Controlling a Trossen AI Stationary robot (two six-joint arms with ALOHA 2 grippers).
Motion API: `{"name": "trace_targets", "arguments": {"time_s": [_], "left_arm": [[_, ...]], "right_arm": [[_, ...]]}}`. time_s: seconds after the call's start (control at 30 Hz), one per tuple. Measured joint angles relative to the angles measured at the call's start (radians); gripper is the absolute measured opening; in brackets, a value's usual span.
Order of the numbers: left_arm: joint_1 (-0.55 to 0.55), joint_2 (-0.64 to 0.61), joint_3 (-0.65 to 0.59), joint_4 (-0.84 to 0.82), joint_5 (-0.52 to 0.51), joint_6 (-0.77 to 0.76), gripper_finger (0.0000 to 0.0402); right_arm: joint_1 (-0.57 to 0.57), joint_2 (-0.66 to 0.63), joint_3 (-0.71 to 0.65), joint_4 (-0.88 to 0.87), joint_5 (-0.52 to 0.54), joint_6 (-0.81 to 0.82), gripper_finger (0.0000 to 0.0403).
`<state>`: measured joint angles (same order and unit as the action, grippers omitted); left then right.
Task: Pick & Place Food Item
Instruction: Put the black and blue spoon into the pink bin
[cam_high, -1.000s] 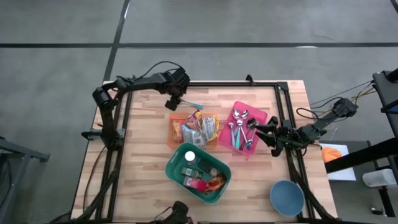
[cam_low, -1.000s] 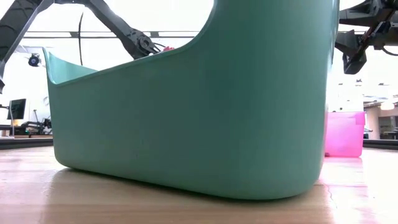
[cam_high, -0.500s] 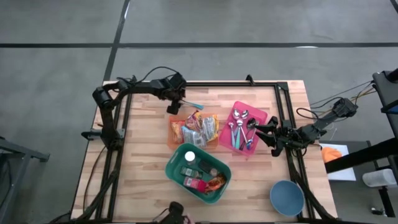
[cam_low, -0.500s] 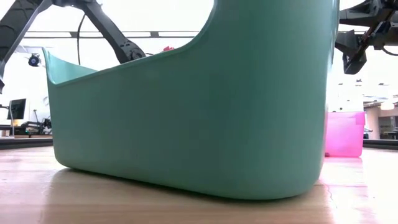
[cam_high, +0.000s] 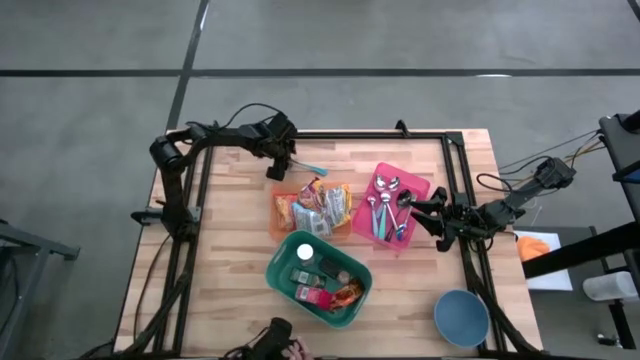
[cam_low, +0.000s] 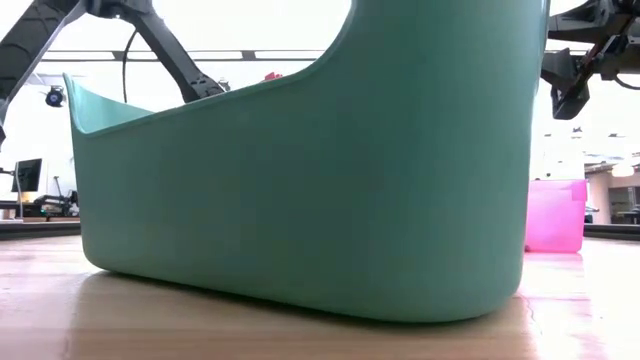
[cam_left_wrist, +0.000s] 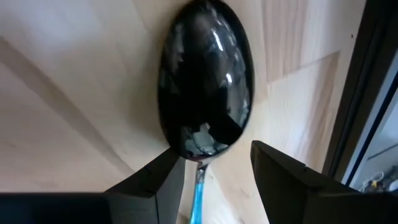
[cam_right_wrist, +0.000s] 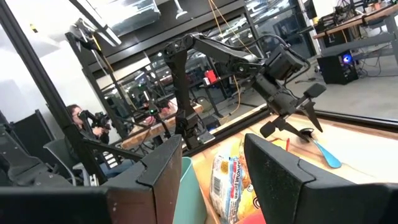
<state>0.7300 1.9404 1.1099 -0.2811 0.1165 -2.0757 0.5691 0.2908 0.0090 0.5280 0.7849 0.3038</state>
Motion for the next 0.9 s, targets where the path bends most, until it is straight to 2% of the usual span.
{"name": "trace_targets", "arguments": {"time_s": [0.13, 0.6, 0.9], "left_arm": [[0.002, 0.019, 0.008, 0.018, 0.044, 0.0, 0.0184], [0.005, 0.022, 0.007, 0.005, 0.059, 0.004, 0.018], [0.005, 0.022, 0.006, -0.049, 0.072, 0.007, 0.0115]], "right_arm": [[0.0, 0.0, 0.0, 0.001, 0.0, 0.0, 0.0171], [0.0, 0.0, 0.0, 0.001, 0.0, 0.0, 0.0171], [0.0, 0.0, 0.0, 0.001, 0.0, 0.0, 0.0171]]}}
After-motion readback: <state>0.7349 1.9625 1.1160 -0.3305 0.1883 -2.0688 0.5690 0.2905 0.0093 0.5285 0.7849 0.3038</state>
